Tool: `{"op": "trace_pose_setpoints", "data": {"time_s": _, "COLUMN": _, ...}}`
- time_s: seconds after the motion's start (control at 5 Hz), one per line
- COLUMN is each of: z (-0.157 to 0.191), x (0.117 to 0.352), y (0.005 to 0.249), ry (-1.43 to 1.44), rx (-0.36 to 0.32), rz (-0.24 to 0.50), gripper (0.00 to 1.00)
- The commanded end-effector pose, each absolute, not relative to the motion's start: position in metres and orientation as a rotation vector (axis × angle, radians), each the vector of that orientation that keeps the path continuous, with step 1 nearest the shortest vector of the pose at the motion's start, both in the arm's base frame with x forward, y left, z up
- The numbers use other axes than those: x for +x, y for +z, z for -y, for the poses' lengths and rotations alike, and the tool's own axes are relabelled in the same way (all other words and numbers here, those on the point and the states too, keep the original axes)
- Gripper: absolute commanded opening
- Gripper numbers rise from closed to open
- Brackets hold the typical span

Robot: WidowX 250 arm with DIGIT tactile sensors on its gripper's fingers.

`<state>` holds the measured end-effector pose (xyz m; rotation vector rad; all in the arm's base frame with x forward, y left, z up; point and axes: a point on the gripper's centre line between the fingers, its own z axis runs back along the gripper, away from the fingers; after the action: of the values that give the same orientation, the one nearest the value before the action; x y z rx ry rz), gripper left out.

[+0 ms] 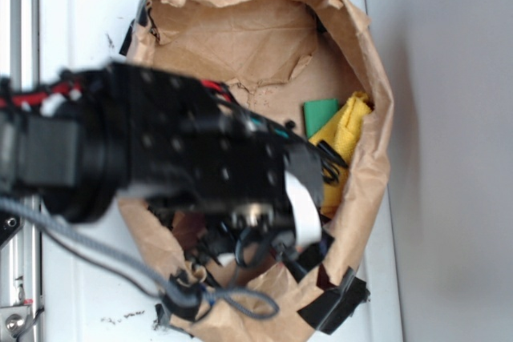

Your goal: Grab the shell.

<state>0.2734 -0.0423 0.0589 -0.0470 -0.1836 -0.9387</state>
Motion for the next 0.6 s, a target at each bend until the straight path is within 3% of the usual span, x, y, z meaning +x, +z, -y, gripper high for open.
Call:
{"op": "trace_pose_setpoints", "data": {"time_s": 0.0, "z": 0.017, "x": 0.270, "y": 0.078, "ry": -0.991, "rx": -0.110, "rz": 0.300, "gripper": 1.00}}
{"op": "trace_pose_setpoints", "data": {"time_s": 0.4, "z": 0.064, "x": 0.271, "y": 0.060, "ry": -1.076, "rx": -0.080, "rz": 0.287, "gripper": 1.00}}
